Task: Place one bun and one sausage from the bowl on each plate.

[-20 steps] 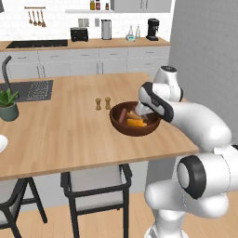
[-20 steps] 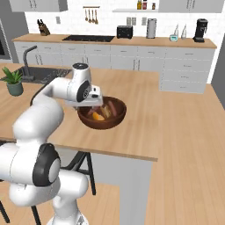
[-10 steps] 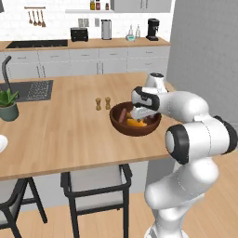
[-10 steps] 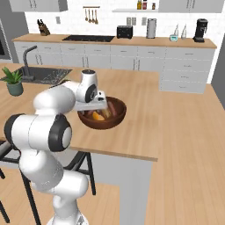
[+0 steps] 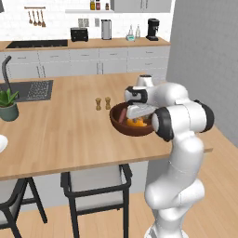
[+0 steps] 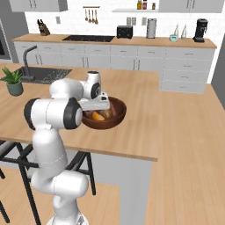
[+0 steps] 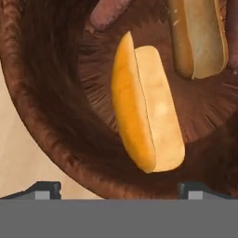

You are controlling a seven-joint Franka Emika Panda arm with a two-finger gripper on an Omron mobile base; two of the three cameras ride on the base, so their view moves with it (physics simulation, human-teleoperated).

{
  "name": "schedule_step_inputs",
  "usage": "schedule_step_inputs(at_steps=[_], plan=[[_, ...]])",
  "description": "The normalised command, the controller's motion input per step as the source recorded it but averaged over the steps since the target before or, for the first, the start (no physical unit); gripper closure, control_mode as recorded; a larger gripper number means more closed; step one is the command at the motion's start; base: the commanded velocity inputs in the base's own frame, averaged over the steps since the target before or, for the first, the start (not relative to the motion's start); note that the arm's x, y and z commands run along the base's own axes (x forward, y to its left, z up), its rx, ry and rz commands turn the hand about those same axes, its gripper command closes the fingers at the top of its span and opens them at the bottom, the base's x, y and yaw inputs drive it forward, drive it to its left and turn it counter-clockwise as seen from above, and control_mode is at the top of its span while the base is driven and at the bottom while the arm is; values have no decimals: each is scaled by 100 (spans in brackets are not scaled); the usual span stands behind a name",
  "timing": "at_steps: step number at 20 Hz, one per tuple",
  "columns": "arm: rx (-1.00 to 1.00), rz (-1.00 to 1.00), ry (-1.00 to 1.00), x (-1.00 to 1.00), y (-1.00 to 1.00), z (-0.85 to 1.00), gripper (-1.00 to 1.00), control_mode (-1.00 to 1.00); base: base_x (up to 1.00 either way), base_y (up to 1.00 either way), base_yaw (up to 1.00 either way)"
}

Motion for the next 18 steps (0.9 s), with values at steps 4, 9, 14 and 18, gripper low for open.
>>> schedule_step_inputs(at_steps=[4, 9, 14, 18], plan=[[0, 0, 0, 54, -1, -50, -100, -100, 0, 0, 0], [0, 0, 0, 24, 0, -63, -100, -100, 0, 0, 0], [-1, 0, -1, -10, -17, -65, -100, -100, 0, 0, 0], [-3, 0, 0, -40, -25, -66, 100, -100, 0, 0, 0]])
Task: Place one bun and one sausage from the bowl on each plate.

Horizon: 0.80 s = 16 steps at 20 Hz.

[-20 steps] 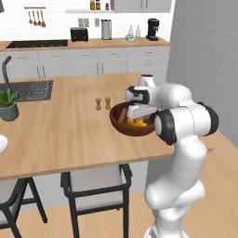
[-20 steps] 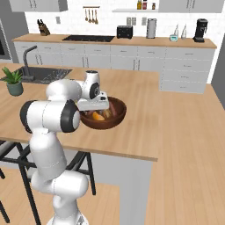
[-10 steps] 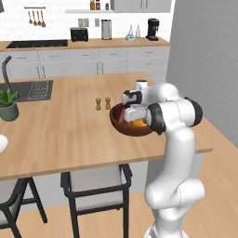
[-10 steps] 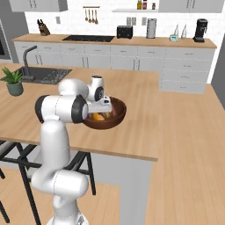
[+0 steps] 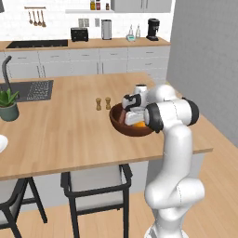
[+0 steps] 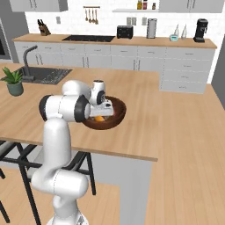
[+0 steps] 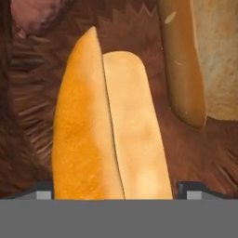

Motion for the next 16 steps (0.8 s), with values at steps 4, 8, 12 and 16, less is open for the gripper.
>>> schedule_step_inputs(at_steps=[4, 8, 12, 16], plan=[[8, 0, -1, -6, -46, -23, 100, -100, 0, 0, 0], [32, 0, -10, 0, -41, 36, 100, -100, 0, 0, 0], [26, 0, -1, 1, -14, 92, 100, -100, 0, 0, 0], [15, 1, -3, 0, 0, 100, 100, -100, 0, 0, 0]])
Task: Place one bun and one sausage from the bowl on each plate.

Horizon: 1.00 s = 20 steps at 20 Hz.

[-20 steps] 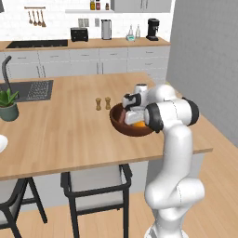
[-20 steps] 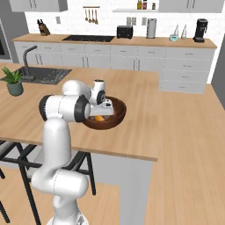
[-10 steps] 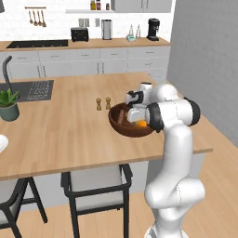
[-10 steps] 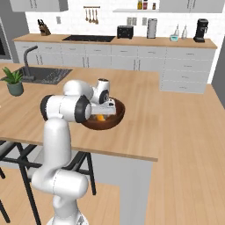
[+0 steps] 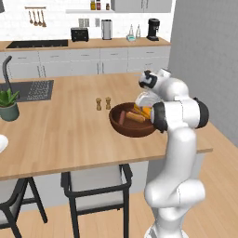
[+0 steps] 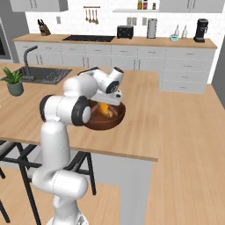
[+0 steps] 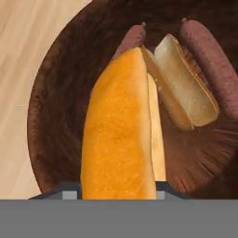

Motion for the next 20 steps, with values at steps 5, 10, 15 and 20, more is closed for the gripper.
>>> schedule_step_inputs(at_steps=[5, 10, 15, 20], plan=[[1, -5, -11, -42, 33, 100, 100, -100, 0, 0, 0], [7, -22, -42, -100, 4, 21, 100, -100, 0, 0, 0], [-21, -12, 5, -21, 44, 0, 100, -100, 0, 0, 0], [-31, -3, 15, 2, 48, 0, 100, -100, 0, 0, 0]])
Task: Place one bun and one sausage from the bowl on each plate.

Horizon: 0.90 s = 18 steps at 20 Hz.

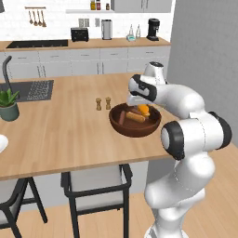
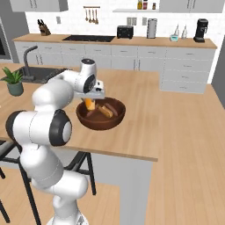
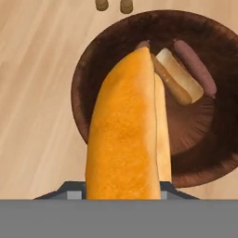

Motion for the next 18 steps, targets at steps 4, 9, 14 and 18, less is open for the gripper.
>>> schedule_step_inputs(at_steps=[4, 9, 14, 18], plan=[[-6, 0, 3, 0, 8, 0, 100, 100, -19, 34, 0], [0, 0, 0, 0, 0, 0, 100, 100, -38, 97, -7], [0, 0, 0, 0, 0, 0, 100, 100, -2, 100, -11], [0, 0, 0, 0, 0, 0, 100, 100, 0, 98, -8]])
